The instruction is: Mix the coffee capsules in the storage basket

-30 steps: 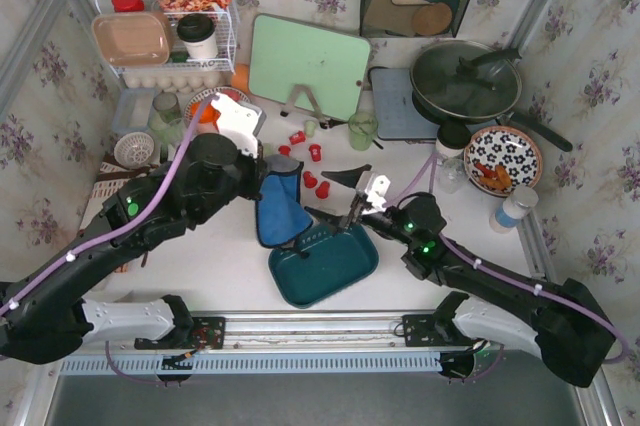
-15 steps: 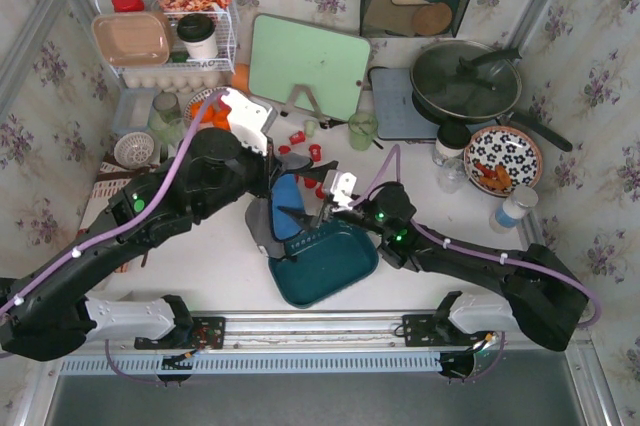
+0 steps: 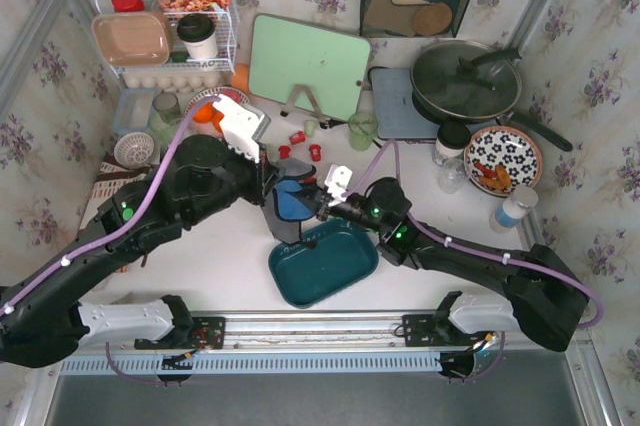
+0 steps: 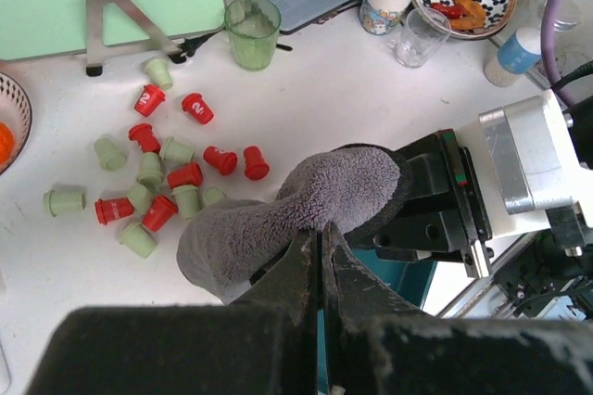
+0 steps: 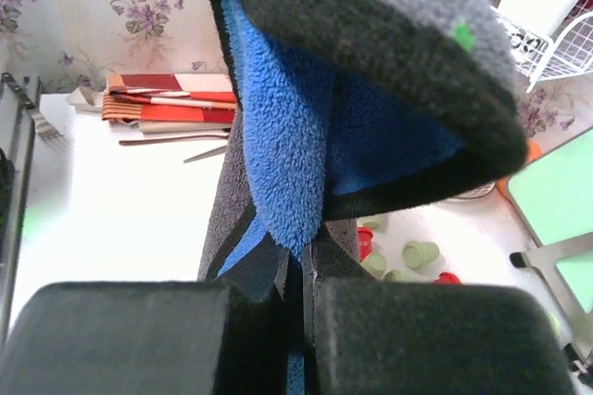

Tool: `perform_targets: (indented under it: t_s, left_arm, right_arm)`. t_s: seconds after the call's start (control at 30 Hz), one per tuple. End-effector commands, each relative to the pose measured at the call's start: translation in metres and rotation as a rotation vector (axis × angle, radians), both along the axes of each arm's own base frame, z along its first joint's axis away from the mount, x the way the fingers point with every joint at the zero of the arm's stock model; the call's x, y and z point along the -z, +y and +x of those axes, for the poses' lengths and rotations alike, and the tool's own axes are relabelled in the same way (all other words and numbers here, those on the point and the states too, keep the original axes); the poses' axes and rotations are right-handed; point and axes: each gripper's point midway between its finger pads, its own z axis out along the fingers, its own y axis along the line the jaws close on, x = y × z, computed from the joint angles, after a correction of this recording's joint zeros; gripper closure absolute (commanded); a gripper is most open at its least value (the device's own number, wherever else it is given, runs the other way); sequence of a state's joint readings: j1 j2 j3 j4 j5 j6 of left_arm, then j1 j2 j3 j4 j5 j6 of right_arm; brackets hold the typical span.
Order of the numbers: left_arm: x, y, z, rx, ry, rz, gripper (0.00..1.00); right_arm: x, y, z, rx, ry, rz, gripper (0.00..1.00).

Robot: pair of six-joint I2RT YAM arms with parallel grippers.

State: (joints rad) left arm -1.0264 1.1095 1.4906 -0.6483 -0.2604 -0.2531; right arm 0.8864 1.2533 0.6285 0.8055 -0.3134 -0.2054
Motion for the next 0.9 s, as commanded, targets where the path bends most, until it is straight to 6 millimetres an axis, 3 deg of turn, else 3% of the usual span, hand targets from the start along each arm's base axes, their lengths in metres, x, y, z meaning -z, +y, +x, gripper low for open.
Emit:
perform_targets:
  t_s: [0.0, 0.03, 0.23, 0.37, 0.5, 0.6, 0.7, 0.87]
  left_arm:
    - [-0.014, 0.002, 0.001, -0.001, -0.047, -0.037, 1.00]
    - [-0.013, 0.006, 0.002, -0.012, -0.050, -0.030, 0.98]
    - [-0.009, 0.037, 0.002, -0.101, -0.083, -0.009, 0.54]
    - [-0.003, 0.065, -0.004, -0.149, -0.097, 0.022, 0.46]
    - [0.011, 0.098, -0.018, -0.166, -0.082, 0.103, 0.38]
    - [0.024, 0.128, -0.029, -0.196, -0.064, 0.171, 0.35]
    - [0.036, 0.149, -0.039, -0.208, -0.052, 0.211, 0.33]
    - [0.059, 0.166, -0.051, -0.201, -0.050, 0.202, 0.32]
  right_arm:
    - [-0.009, -0.006, 0.000, 0.032, 0.038, 0.026, 1.00]
    - [-0.014, -0.012, 0.004, 0.068, 0.049, 0.039, 1.00]
    - [-0.032, -0.045, 0.029, 0.301, 0.151, 0.034, 1.00]
    - [-0.045, -0.083, 0.047, 0.522, 0.212, -0.001, 1.00]
    - [-0.045, -0.140, 0.056, 0.802, 0.271, -0.078, 1.00]
    - [-0.038, -0.184, 0.056, 1.008, 0.321, -0.119, 1.00]
    - [-0.031, -0.214, 0.050, 1.138, 0.378, -0.120, 1.00]
    - [-0.003, -0.265, 0.037, 1.312, 0.449, -0.108, 1.00]
